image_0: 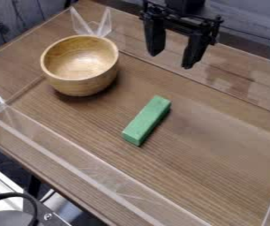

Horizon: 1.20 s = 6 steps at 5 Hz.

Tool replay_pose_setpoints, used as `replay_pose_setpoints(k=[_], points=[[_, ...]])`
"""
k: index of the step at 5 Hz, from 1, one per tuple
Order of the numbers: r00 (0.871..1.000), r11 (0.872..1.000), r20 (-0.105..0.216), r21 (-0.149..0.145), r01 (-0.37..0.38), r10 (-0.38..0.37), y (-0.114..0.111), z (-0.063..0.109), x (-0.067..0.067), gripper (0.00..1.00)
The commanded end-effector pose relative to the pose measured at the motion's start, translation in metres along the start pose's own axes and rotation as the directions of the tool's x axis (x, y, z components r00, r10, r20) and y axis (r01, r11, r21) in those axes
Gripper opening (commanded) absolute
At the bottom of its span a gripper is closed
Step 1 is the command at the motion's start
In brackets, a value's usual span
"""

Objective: Put the green block in the brown bowl

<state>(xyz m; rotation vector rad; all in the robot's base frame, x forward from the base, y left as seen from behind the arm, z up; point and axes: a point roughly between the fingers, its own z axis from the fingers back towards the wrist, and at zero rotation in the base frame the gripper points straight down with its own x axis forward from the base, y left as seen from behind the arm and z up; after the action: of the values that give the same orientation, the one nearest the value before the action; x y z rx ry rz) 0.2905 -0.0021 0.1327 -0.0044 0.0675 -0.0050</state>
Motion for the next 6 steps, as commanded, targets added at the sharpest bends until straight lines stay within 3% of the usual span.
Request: replay_pose_setpoints(k=[1, 2, 3, 5, 6], points=[[1.000, 0.999, -0.013, 0.020, -0.025, 0.025, 0.005, -0.018, -0.009, 1.00], [0.999, 1.000, -0.043, -0.014, 0.020, -0.020, 0.019, -0.036, -0.015, 1.00], [0.998, 0.999, -0.038, 0.006, 0.043, -0.043, 0.026, -0.056, -0.020, 1.00], [0.997, 0.996, -0.041, 0.046, 0.074, -0.072, 0.022, -0.095, -0.017, 1.00], [0.992, 0.991, -0.005, 0.049, 0.123, -0.123, 0.021, -0.101, -0.018, 1.00]])
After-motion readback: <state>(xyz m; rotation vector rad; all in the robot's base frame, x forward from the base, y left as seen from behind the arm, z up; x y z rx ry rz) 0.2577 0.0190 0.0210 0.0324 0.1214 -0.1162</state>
